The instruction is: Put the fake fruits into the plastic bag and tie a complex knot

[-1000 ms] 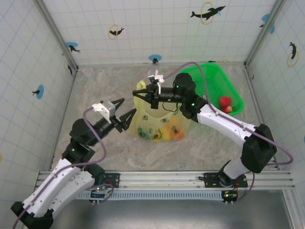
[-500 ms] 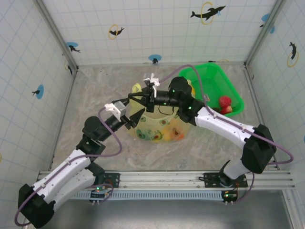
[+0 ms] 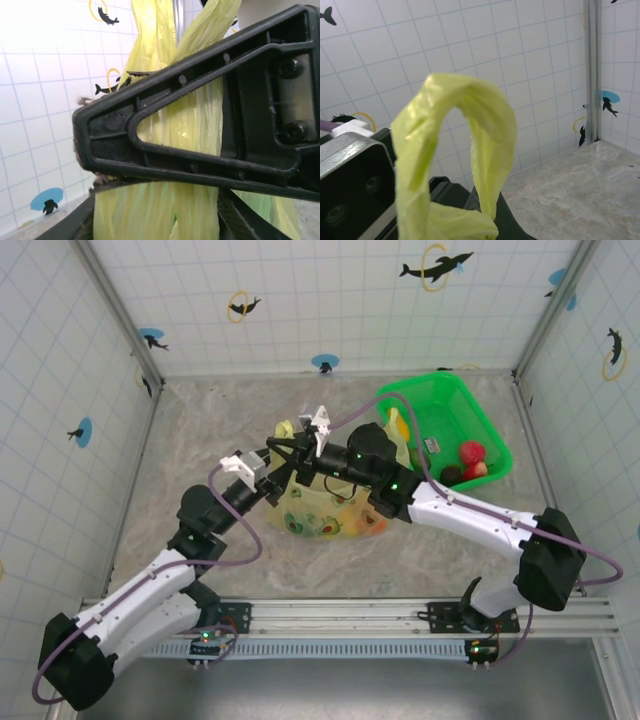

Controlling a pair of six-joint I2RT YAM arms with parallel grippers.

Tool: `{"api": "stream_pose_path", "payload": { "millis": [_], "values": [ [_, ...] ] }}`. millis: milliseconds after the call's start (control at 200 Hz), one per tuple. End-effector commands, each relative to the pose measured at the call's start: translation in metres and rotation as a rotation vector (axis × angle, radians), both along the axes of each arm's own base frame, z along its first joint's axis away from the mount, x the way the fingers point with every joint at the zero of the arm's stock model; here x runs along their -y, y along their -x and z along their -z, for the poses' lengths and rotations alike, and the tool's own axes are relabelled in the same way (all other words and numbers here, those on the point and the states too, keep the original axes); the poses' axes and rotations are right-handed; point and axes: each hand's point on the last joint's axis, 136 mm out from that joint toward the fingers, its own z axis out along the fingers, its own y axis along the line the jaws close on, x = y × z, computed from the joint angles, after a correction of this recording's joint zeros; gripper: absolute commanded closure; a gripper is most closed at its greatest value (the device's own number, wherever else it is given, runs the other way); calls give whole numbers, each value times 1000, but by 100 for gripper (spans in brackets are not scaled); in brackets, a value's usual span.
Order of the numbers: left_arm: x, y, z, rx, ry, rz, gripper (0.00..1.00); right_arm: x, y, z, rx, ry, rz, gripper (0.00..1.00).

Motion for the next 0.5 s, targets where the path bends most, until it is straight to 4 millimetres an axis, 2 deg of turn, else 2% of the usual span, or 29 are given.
{"api": "stream_pose_path", "payload": {
  "millis": [0,100,195,225,260,360,405,490],
  "values": [
    [0,1,-8,47,12,-11,66,11,2,-25,38,-77,44,100],
    [4,1,-5,36,0,-1,78,12,-1,-24,32,-77,60,100],
    [5,2,-4,32,-5,3,94,13,-3,-22,28,-74,77,100],
    [5,3,-4,35,-7,7,100,15,-4,-22,28,-73,85,91],
    [6,4,-2,36,-15,13,100,16,-3,-22,31,-72,85,78],
    [6,6,-1,37,-28,21,100,22,-2,-27,54,-66,96,56],
    [7,7,-1,40,-32,28,100,25,-1,-32,57,-70,89,49],
    [10,10,-1,40,-36,53,100,30,1,-40,52,-84,53,44]
  ]
}}
